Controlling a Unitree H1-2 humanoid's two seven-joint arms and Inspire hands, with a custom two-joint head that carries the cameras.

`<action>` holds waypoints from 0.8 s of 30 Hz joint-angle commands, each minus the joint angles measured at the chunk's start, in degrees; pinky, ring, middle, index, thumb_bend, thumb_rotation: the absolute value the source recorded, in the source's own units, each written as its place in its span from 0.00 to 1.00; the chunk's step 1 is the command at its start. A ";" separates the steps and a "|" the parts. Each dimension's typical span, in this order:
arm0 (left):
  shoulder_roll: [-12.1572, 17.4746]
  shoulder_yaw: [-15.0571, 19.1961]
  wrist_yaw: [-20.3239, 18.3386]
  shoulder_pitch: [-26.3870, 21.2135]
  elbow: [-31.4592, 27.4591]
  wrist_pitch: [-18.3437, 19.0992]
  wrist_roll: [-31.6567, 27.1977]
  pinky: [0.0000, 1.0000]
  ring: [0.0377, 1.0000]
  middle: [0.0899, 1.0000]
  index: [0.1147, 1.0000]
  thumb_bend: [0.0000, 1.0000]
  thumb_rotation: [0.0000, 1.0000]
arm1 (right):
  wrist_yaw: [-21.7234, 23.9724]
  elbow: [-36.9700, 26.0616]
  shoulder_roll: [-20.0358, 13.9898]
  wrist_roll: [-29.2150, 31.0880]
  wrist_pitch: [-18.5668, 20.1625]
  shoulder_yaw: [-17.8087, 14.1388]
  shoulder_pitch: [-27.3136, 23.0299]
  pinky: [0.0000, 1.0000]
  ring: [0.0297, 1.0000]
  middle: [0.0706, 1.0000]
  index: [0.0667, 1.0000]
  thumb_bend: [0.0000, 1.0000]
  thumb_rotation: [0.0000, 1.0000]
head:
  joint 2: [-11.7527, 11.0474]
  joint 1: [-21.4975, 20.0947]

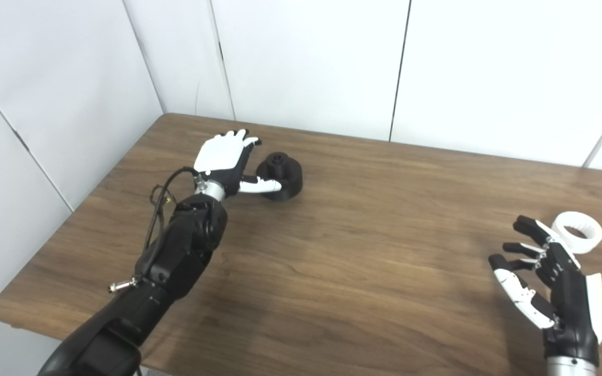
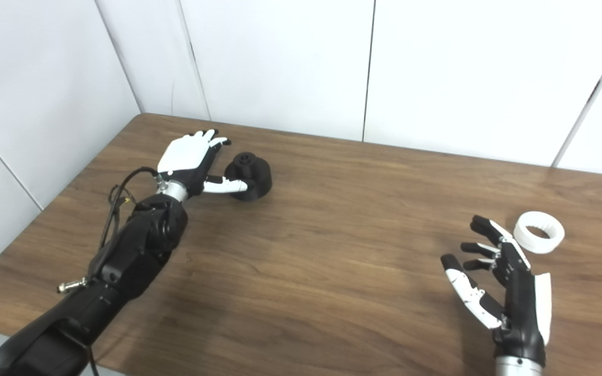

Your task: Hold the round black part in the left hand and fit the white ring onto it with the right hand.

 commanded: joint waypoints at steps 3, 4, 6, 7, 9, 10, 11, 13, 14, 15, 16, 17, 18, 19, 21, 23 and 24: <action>2.05 -0.42 -0.63 -1.61 -1.27 0.39 0.98 1.00 1.00 1.00 0.81 1.00 0.71 | -0.08 -1.39 -0.24 0.11 -1.57 -0.58 -0.15 0.50 0.64 0.77 0.76 0.60 0.39 | 0.18 -0.10; 2.01 -0.50 -0.69 -1.55 -1.18 0.37 0.90 1.00 1.00 1.00 0.81 1.00 0.70 | -0.08 -1.48 -0.21 0.10 -1.51 -0.60 -0.12 0.50 0.64 0.77 0.76 0.60 0.39 | 0.21 -0.12; 1.84 -0.77 -1.23 -1.45 -0.93 0.40 0.70 1.00 1.00 1.00 0.80 1.00 0.69 | 0.03 -1.79 -0.23 0.17 -1.46 -0.62 0.00 0.50 0.64 0.77 0.76 0.60 0.38 | 0.35 -0.23; 1.78 -0.88 -1.48 -1.42 -0.89 0.48 0.65 1.00 1.00 1.00 0.79 1.00 0.69 | 0.07 -1.91 -0.25 0.18 -1.41 -0.63 0.04 0.50 0.64 0.77 0.76 0.59 0.38 | 0.38 -0.24; 1.33 -0.92 -2.10 -1.30 -0.74 0.55 -0.04 1.00 1.00 1.00 0.78 1.00 0.68 | 0.18 -2.44 -0.24 0.15 -0.93 -0.68 0.07 0.50 0.64 0.77 0.76 0.59 0.38 | 0.63 -0.31; 1.18 -0.90 -2.31 -1.26 -0.72 0.58 -0.33 1.00 1.00 1.00 0.77 1.00 0.67 | 0.23 -2.63 -0.24 0.16 -0.77 -0.71 0.08 0.50 0.64 0.77 0.76 0.59 0.38 | 0.66 -0.32; 0.97 -0.91 -2.28 -1.19 -0.57 0.38 -0.64 1.00 1.00 1.00 0.77 1.00 0.67 | 0.24 -2.81 -0.22 0.18 -0.70 -0.74 0.06 0.50 0.63 0.77 0.76 0.59 0.38 | 0.73 -0.30; 0.72 -1.01 -2.13 -1.12 -0.31 0.01 -1.12 1.00 1.00 1.00 0.75 1.00 0.66 | 0.39 -3.13 -0.20 0.29 -0.58 -0.78 0.05 0.49 0.63 0.77 0.76 0.59 0.38 | 0.85 -0.23; 0.61 -1.12 -2.25 -1.07 -0.19 -0.22 -1.45 1.00 1.00 1.00 0.75 1.00 0.65 | 0.41 -3.22 -0.13 0.33 -0.48 -0.82 0.08 0.49 0.63 0.77 0.76 0.59 0.37 | 0.97 -0.16; 0.54 -1.19 -2.50 -1.00 -0.20 -0.32 -1.74 1.00 1.00 1.00 0.74 1.00 0.65 | 0.41 -3.25 -0.08 0.29 -0.44 -0.85 0.12 0.49 0.63 0.77 0.76 0.59 0.37 | 1.01 -0.15; 0.51 -1.23 -2.66 -0.96 -0.24 -0.37 -1.93 1.00 1.00 1.00 0.73 1.00 0.65 | 0.41 -3.27 -0.05 0.25 -0.42 -0.87 0.15 0.49 0.63 0.77 0.76 0.59 0.37 | 1.07 -0.18; 0.45 -1.30 -2.92 -0.86 -0.40 -0.35 -2.21 1.00 1.00 1.00 0.72 1.00 0.64 | 0.38 -3.23 -0.09 -0.01 -0.46 -0.87 0.11 0.49 0.63 0.77 0.76 0.59 0.38 | 1.12 -0.24; 0.40 -1.35 -2.98 -0.78 -0.49 -0.34 -2.47 1.00 1.00 1.00 0.72 1.00 0.64 | 0.41 -3.25 -0.12 -0.19 -0.43 -0.86 0.10 0.49 0.63 0.77 0.76 0.59 0.39 | 1.20 -0.29; 0.37 -1.40 -2.90 -0.71 -0.52 -0.37 -2.73 1.00 1.00 1.00 0.72 1.00 0.64 | 0.44 -3.24 -0.12 -0.26 -0.42 -0.87 0.08 0.49 0.63 0.78 0.76 0.58 0.40 | 1.23 -0.28; 0.35 -1.37 -2.80 -0.61 -0.66 -0.28 -3.12 1.00 1.00 1.00 0.73 1.00 0.64 | 0.48 -2.98 -0.06 0.06 -0.61 -0.94 -0.03 0.49 0.63 0.78 0.76 0.58 0.39 | 1.16 -0.17; 0.40 -1.37 -2.42 -0.64 -0.58 -0.36 -3.22 1.00 1.00 1.00 0.74 1.00 0.66 | 0.39 -2.74 0.06 0.09 -0.58 -1.00 -0.10 0.49 0.63 0.77 0.76 0.58 0.39 | 1.03 -0.04; 0.47 -1.42 -2.19 -0.72 -0.46 -0.34 -3.10 1.00 1.00 1.00 0.74 1.00 0.66 | 0.32 -2.68 0.17 -0.03 -0.41 -1.01 -0.11 0.49 0.63 0.77 0.76 0.58 0.39 | 1.00 -0.04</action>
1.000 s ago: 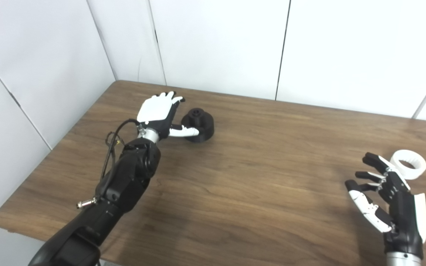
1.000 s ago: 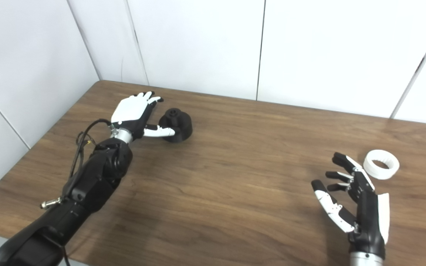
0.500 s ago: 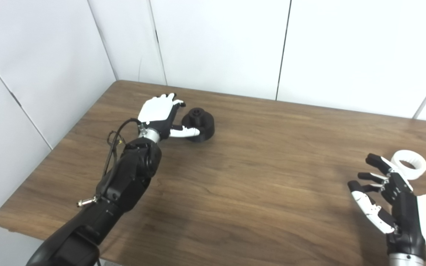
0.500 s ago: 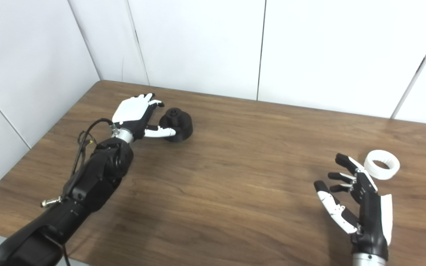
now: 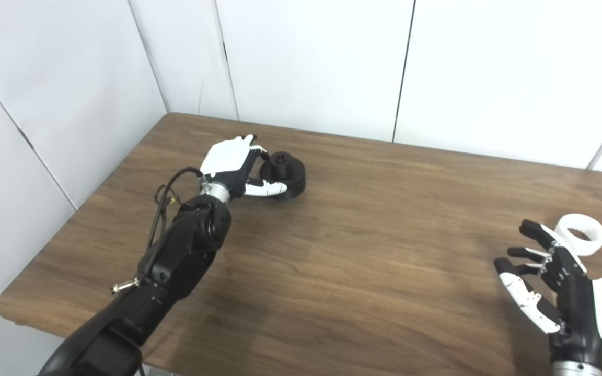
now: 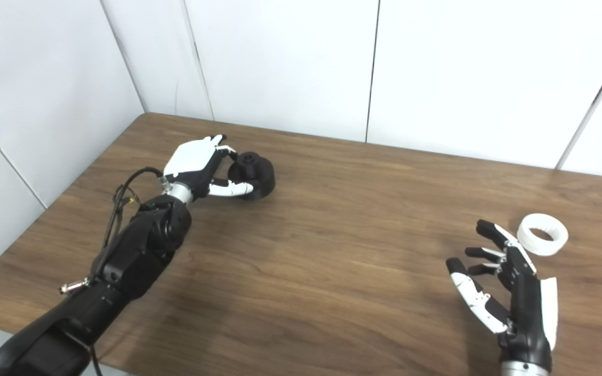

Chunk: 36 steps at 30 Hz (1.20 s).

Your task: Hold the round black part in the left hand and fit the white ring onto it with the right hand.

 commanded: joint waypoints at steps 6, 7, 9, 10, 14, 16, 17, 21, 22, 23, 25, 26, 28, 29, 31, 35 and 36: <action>1.03 -0.42 0.01 -1.03 0.64 -0.13 0.22 1.00 1.00 1.00 0.86 1.00 0.72 | -0.55 -1.12 0.40 -0.55 -1.04 -0.29 -1.10 0.49 0.63 0.77 0.76 0.58 0.40 | -0.08 -0.03; 1.04 -0.23 0.25 -1.06 0.74 -0.28 0.05 1.00 1.00 1.00 0.89 1.00 0.74 | -0.58 -1.10 0.41 -0.57 -1.02 -0.31 -1.12 0.49 0.63 0.77 0.76 0.58 0.39 | -0.11 0.00; 1.03 0.20 1.13 -1.08 1.11 -0.91 -0.35 1.00 1.00 1.00 0.93 1.00 0.75 | -0.56 -1.03 0.41 -0.57 -1.00 -0.32 -1.15 0.49 0.63 0.77 0.76 0.58 0.39 | -0.25 0.11; 1.05 0.33 1.38 -1.08 1.18 -1.06 -0.46 1.00 1.00 1.00 0.95 1.00 0.76 | -0.54 -0.95 0.39 -0.54 -1.10 -0.30 -1.16 0.49 0.63 0.77 0.76 0.58 0.39 | -0.29 0.13; 1.26 0.27 1.52 -1.19 1.20 -1.04 -0.69 1.00 1.00 1.00 0.96 1.00 0.76 | -0.40 -0.58 0.26 -0.50 -1.38 -0.16 -1.36 0.49 0.63 0.77 0.76 0.56 0.39 | -0.31 0.13; 1.31 0.16 1.55 -1.20 1.09 -0.87 -0.56 1.00 1.00 1.00 0.96 1.00 0.76 | -0.22 -0.52 0.23 -0.21 -1.44 -0.11 -1.46 0.50 0.63 0.78 0.76 0.56 0.39 | -0.28 0.10; 1.33 0.10 1.50 -1.22 1.05 -0.75 -0.49 1.00 1.00 1.00 0.96 1.00 0.76 | -0.18 -0.52 0.23 -0.13 -1.44 -0.11 -1.48 0.50 0.64 0.78 0.76 0.56 0.38 | -0.28 0.10; 1.27 0.04 1.80 -1.38 1.29 -0.85 -0.60 1.00 1.00 1.00 0.98 1.00 0.76 | -0.24 -0.49 0.32 -0.07 -1.40 -0.14 -1.62 0.49 0.63 0.78 0.76 0.57 0.39 | -0.29 0.18; 1.27 0.04 1.81 -1.44 1.33 -0.85 -0.63 1.00 1.00 1.00 0.99 1.00 0.77 | -0.27 -0.49 0.31 -0.19 -1.38 -0.13 -1.64 0.49 0.63 0.78 0.76 0.57 0.40 | -0.28 0.18; 1.30 0.06 1.82 -1.52 1.50 -0.94 -0.71 1.00 1.00 1.00 0.99 1.00 0.77 | -0.37 -0.45 0.29 -0.42 -1.42 -0.12 -1.68 0.49 0.63 0.78 0.76 0.57 0.40 | -0.28 0.17; 1.54 0.13 1.34 -1.63 1.34 -0.90 -0.91 1.00 1.00 1.00 1.00 1.00 0.78 | -0.52 -0.38 0.33 -0.69 -1.47 -0.11 -1.75 0.49 0.62 0.77 0.76 0.57 0.40 | -0.25 0.13; 1.66 0.21 1.05 -1.64 1.13 -0.86 -1.06 1.00 1.00 1.00 1.00 1.00 0.78 | -0.55 -0.34 0.37 -0.67 -1.50 -0.12 -1.76 0.49 0.62 0.77 0.76 0.57 0.40 | -0.25 0.13; 1.84 0.42 0.57 -1.62 0.58 -0.84 -1.39 1.00 1.00 1.00 1.00 1.00 0.78 | -0.47 -0.08 0.48 -0.07 -1.74 -0.16 -1.85 0.49 0.63 0.77 0.76 0.57 0.39 | -0.32 0.16; 1.95 0.48 0.47 -1.63 0.38 -0.89 -1.43 1.00 1.00 1.00 1.00 1.00 0.79 | -0.50 0.10 0.48 -0.04 -1.90 -0.16 -1.90 0.49 0.63 0.77 0.76 0.57 0.40 | -0.33 0.17; 2.20 0.60 0.22 -1.59 -0.33 -0.86 -1.42 1.00 1.00 1.00 1.00 1.00 0.81 | -0.56 0.35 0.43 -0.23 -2.18 -0.08 -1.98 0.50 0.63 0.78 0.76 0.57 0.41 | -0.36 0.16; 2.50 1.44 -0.22 -1.25 -3.10 -0.69 -1.66 1.00 1.00 1.00 1.00 1.00 0.82 | -0.59 0.60 0.40 -0.39 -2.16 -0.06 -2.13 0.49 0.63 0.78 0.76 0.57 0.40 | -0.36 0.34; 2.58 1.54 -0.40 -1.19 -3.96 -0.51 -1.39 1.00 1.00 1.00 1.00 1.00 0.82 | -0.54 0.71 0.35 -0.29 -2.21 -0.06 -2.16 0.49 0.63 0.77 0.76 0.57 0.40 | -0.39 0.43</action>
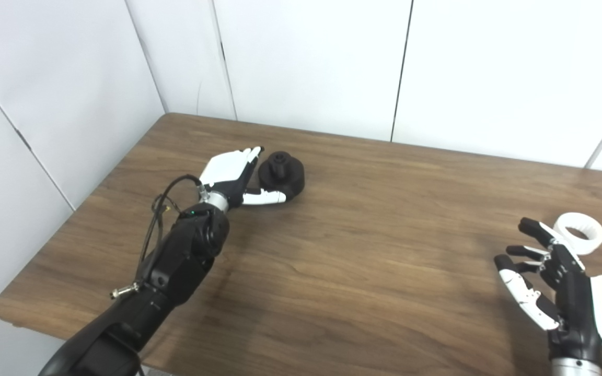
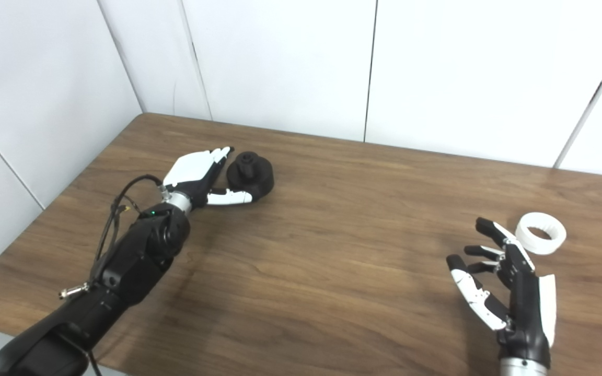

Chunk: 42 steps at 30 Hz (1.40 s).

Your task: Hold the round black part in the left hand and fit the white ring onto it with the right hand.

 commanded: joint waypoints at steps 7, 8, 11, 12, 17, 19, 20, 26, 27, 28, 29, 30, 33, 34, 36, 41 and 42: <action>2.68 1.25 -1.31 -2.67 -6.52 0.58 1.28 1.00 1.00 1.00 1.00 1.00 0.80 | -0.34 0.46 0.18 0.38 -2.40 -0.02 -1.78 0.49 0.63 0.78 0.76 0.56 0.39 | -0.13 0.13; 2.60 1.12 -1.14 -2.73 -6.31 0.47 1.52 1.00 1.00 1.00 1.00 1.00 0.80 | -0.31 0.33 0.18 0.45 -2.33 -0.03 -1.73 0.49 0.64 0.78 0.76 0.56 0.39 | -0.13 0.13; 2.22 1.00 -0.76 -2.75 -5.74 0.53 2.13 1.00 1.00 1.00 0.98 1.00 0.77 | -0.21 -0.26 0.16 0.34 -1.82 -0.05 -1.56 0.50 0.64 0.78 0.77 0.56 0.39 | 0.12 -0.08; 2.11 0.94 -0.80 -2.75 -5.47 0.66 2.26 1.00 1.00 1.00 0.97 1.00 0.76 | -0.17 -0.56 0.18 0.33 -1.62 -0.06 -1.44 0.50 0.64 0.78 0.77 0.56 0.39 | 0.15 -0.07; 1.76 0.77 -0.18 -2.67 -3.86 0.40 2.45 1.00 1.00 1.00 0.95 1.00 0.76 | -0.22 -1.20 -0.03 -0.17 -1.61 -0.12 -1.06 0.49 0.63 0.78 0.76 0.57 0.41 | 0.37 -0.03; 1.65 0.81 -0.24 -2.63 -3.52 0.56 2.32 1.00 1.00 1.00 0.95 1.00 0.76 | -0.16 -1.36 0.02 0.17 -1.58 -0.20 -0.95 0.49 0.63 0.78 0.76 0.57 0.40 | 0.46 0.03; 1.61 0.85 -0.21 -2.60 -3.34 0.56 2.24 1.00 1.00 1.00 0.95 1.00 0.76 | -0.12 -1.52 0.06 0.24 -1.45 -0.22 -0.90 0.49 0.63 0.78 0.76 0.57 0.40 | 0.53 0.08; 1.84 0.47 -0.12 -2.88 -1.42 0.80 2.68 1.00 1.00 1.00 0.95 1.00 0.78 | -0.23 -1.69 0.06 -0.04 -1.20 -0.31 -0.81 0.50 0.63 0.77 0.76 0.57 0.41 | 0.69 0.16; 1.87 0.43 -0.21 -2.94 -1.12 0.87 2.68 1.00 1.00 1.00 0.96 1.00 0.78 | -0.22 -1.71 0.05 -0.03 -1.17 -0.32 -0.81 0.50 0.63 0.77 0.76 0.57 0.41 | 0.69 0.16; 1.89 0.41 -0.26 -2.97 -0.93 0.89 2.68 1.00 1.00 1.00 0.96 1.00 0.77 | -0.21 -1.72 0.03 -0.01 -1.16 -0.33 -0.82 0.50 0.63 0.78 0.76 0.57 0.41 | 0.69 0.16; 1.89 0.40 -0.30 -2.99 -0.75 0.95 2.68 1.00 1.00 1.00 0.96 1.00 0.77 | -0.18 -1.79 0.00 -0.04 -1.10 -0.34 -0.84 0.50 0.63 0.78 0.76 0.57 0.42 | 0.78 0.07; 1.84 0.42 -0.19 -3.00 -0.38 0.96 2.68 1.00 1.00 1.00 0.96 1.00 0.76 | -0.15 -1.88 -0.01 -0.02 -1.04 -0.37 -0.84 0.50 0.63 0.78 0.77 0.58 0.43 | 0.80 0.01; 1.61 0.42 0.36 -3.24 1.60 0.87 2.70 1.00 1.00 1.00 0.97 1.00 0.76 | -0.17 -2.15 -0.07 -0.01 -1.05 -0.47 -0.79 0.49 0.62 0.77 0.76 0.57 0.42 | 0.88 -0.17; 1.51 0.38 0.53 -3.27 2.14 0.84 2.66 1.00 1.00 1.00 0.97 1.00 0.75 | -0.11 -2.30 -0.05 0.22 -0.96 -0.54 -0.73 0.49 0.62 0.77 0.76 0.57 0.42 | 0.88 -0.20; 1.31 0.36 0.78 -3.17 2.65 0.66 2.43 1.00 1.00 1.00 0.97 1.00 0.74 | 0.06 -2.56 -0.06 0.58 -0.75 -0.65 -0.62 0.49 0.62 0.77 0.76 0.56 0.40 | 0.94 -0.17; 0.77 0.21 1.34 -3.09 3.78 0.40 2.29 1.00 1.00 1.00 0.96 1.00 0.73 | 0.28 -2.97 -0.12 0.39 -0.75 -0.76 -0.52 0.50 0.63 0.77 0.76 0.56 0.40 | 1.14 -0.22; 0.65 0.20 1.48 -3.08 3.96 0.29 2.22 1.00 1.00 1.00 0.95 1.00 0.72 | 0.33 -3.04 -0.14 0.33 -0.79 -0.76 -0.49 0.49 0.62 0.77 0.76 0.56 0.40 | 1.20 -0.28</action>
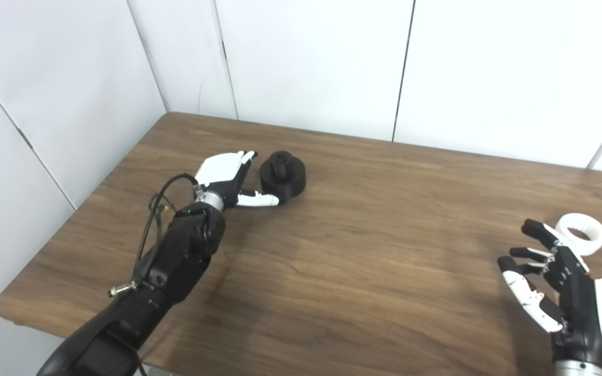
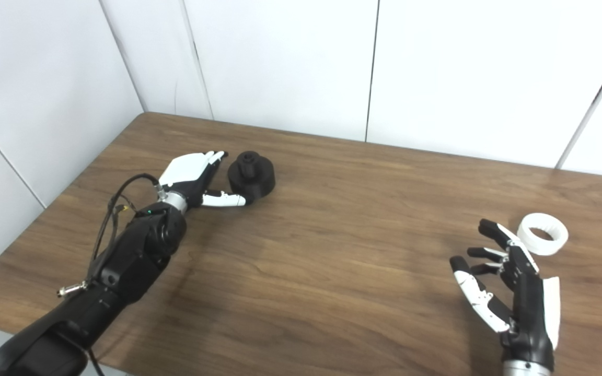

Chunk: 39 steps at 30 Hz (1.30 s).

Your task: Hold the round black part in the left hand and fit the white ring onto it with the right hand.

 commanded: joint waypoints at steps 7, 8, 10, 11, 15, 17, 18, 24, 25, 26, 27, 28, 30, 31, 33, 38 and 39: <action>-0.22 0.85 2.83 -2.65 1.17 -1.98 -1.52 1.00 1.00 1.00 0.91 1.00 0.65 | 0.23 -2.84 0.02 0.16 -0.52 -0.29 -0.78 0.50 0.63 0.78 0.76 0.56 0.39 | 0.29 -0.06; -0.60 1.26 3.16 -2.60 1.37 -2.54 -2.50 1.00 1.00 1.00 0.90 1.00 0.65 | 0.22 -2.83 0.02 0.13 -0.58 -0.32 -0.77 0.50 0.63 0.78 0.76 0.56 0.39 | 0.39 -0.06; -1.34 2.02 4.04 -2.50 1.77 -3.74 -4.30 1.00 1.00 1.00 0.84 1.00 0.57 | 0.16 -2.88 0.07 0.04 -0.65 -0.37 -0.73 0.50 0.62 0.77 0.76 0.56 0.39 | 0.47 -0.03; -1.72 2.40 4.48 -2.45 1.95 -4.44 -5.19 1.00 1.00 1.00 0.82 1.00 0.54 | 0.19 -2.97 0.05 -0.10 -0.58 -0.35 -0.69 0.50 0.62 0.77 0.76 0.56 0.39 | 0.55 -0.02; -2.46 3.04 5.67 -2.23 2.44 -6.48 -7.26 1.00 1.00 1.00 0.76 1.00 0.48 | 0.40 -3.36 0.06 -0.20 -0.07 -0.32 -0.55 0.50 0.63 0.77 0.76 0.56 0.40 | 0.71 0.00; -2.80 3.29 6.02 -2.14 2.62 -6.99 -8.04 1.00 1.00 1.00 0.76 1.00 0.48 | 0.57 -3.50 0.09 0.02 0.14 -0.35 -0.48 0.50 0.63 0.77 0.76 0.55 0.40 | 0.83 0.10; -2.99 3.43 6.16 -2.13 2.72 -7.07 -8.41 1.00 1.00 1.00 0.76 1.00 0.47 | 0.66 -3.52 0.13 0.22 0.18 -0.38 -0.47 0.51 0.63 0.78 0.76 0.55 0.39 | 0.85 0.11; -4.37 5.10 7.85 -2.03 3.48 -8.86 -11.83 1.00 1.00 1.00 0.74 1.00 0.42 | 0.71 -3.45 0.18 -0.02 -0.10 -0.40 -0.52 0.50 0.62 0.77 0.76 0.54 0.37 | 1.16 0.13; -4.76 5.69 8.24 -1.97 3.56 -9.37 -12.84 1.00 1.00 1.00 0.73 1.00 0.39 | 0.73 -3.49 0.20 -0.03 -0.07 -0.40 -0.53 0.50 0.62 0.77 0.76 0.54 0.36 | 1.21 0.13; -5.14 6.22 8.78 -1.91 3.75 -10.02 -13.70 1.00 1.00 1.00 0.72 1.00 0.36 | 0.68 -3.46 0.23 -0.09 -0.08 -0.41 -0.55 0.50 0.62 0.77 0.76 0.54 0.36 | 1.21 0.13; -5.43 6.57 9.45 -1.86 3.94 -10.68 -14.27 1.00 1.00 1.00 0.70 1.00 0.34 | 0.67 -3.46 0.22 -0.14 -0.10 -0.41 -0.55 0.49 0.62 0.77 0.76 0.54 0.35 | 1.30 0.07; -5.71 6.91 10.13 -1.81 4.14 -11.36 -14.67 1.00 1.00 1.00 0.69 1.00 0.31 | 0.67 -3.46 0.17 -0.24 -0.12 -0.40 -0.54 0.49 0.62 0.77 0.76 0.54 0.35 | 1.33 0.06; -6.07 7.26 11.22 -1.77 4.49 -12.25 -15.06 1.00 1.00 1.00 0.67 0.99 0.28 | 0.65 -3.42 0.08 -0.42 -0.18 -0.41 -0.55 0.49 0.61 0.77 0.76 0.54 0.36 | 1.40 0.05; -6.36 7.47 12.11 -1.75 4.67 -12.81 -15.26 1.00 1.00 1.00 0.66 0.98 0.27 | 0.65 -3.39 0.07 -0.39 -0.17 -0.44 -0.58 0.49 0.61 0.77 0.76 0.54 0.36 | 1.47 0.07; -6.72 7.69 13.58 -1.72 5.08 -13.84 -15.39 1.00 1.00 1.00 0.64 0.96 0.24 | 0.73 -3.53 0.08 -0.26 0.02 -0.49 -0.57 0.49 0.61 0.77 0.76 0.54 0.36 | 1.57 0.10; -7.47 8.06 15.92 -1.66 6.04 -15.17 -15.58 1.00 1.00 1.00 0.60 0.88 0.21 | 0.71 -3.73 0.18 -0.48 0.32 -0.47 -0.60 0.49 0.61 0.76 0.76 0.54 0.37 | 1.72 0.02; -7.51 8.07 16.08 -1.56 6.05 -15.39 -15.58 1.00 1.00 1.00 0.59 0.88 0.21 | 0.79 -3.76 0.17 -0.34 0.30 -0.44 -0.58 0.49 0.61 0.77 0.76 0.54 0.37 | 1.73 -0.14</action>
